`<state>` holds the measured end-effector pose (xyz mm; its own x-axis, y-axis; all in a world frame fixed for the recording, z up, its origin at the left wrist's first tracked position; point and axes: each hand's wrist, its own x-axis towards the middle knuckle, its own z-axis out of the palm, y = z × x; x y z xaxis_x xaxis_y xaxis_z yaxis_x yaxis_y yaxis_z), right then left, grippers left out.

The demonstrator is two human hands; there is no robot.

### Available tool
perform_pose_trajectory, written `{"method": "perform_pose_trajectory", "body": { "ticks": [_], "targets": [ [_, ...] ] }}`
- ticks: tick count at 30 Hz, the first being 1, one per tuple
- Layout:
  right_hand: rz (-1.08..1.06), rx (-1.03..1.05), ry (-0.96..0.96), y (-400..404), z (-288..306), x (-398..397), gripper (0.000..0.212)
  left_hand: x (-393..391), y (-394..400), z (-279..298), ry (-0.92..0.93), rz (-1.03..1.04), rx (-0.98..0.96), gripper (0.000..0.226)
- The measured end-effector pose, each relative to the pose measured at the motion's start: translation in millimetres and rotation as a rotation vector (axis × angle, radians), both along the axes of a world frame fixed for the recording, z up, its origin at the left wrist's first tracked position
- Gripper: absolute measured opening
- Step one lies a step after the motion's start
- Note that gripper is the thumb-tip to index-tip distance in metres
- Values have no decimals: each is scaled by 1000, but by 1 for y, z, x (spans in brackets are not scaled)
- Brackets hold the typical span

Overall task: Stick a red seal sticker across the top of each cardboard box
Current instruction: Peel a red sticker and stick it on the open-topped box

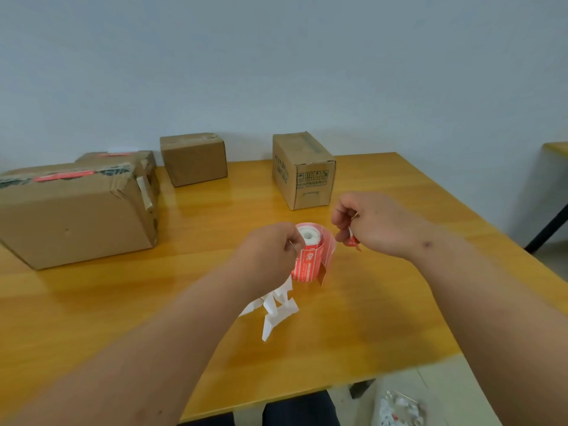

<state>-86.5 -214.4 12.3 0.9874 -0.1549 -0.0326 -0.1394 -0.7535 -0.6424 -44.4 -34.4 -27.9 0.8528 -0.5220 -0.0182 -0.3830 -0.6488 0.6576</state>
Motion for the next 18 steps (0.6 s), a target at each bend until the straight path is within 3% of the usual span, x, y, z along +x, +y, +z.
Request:
{"method": "perform_pose_trajectory", "body": {
  "ticks": [6,9,12,14,18],
  "targets": [
    [-52,69,21,-6,-9,-17,34,-13,-4,-1,-30,-17,52,18],
    [-40,231,-45,-6,-6,-24,34,-16,-5,0,-26,14,33,16],
    [28,409,-104,2,3,-28,29,-18,-3,3,-4,17,-24,1],
    [78,386,-127,10,7,-28,27,-19,2,5,15,-2,-61,12],
    [122,359,-144,28,7,-24,29,-22,14,12,286,-19,-317,18]
  ]
}}
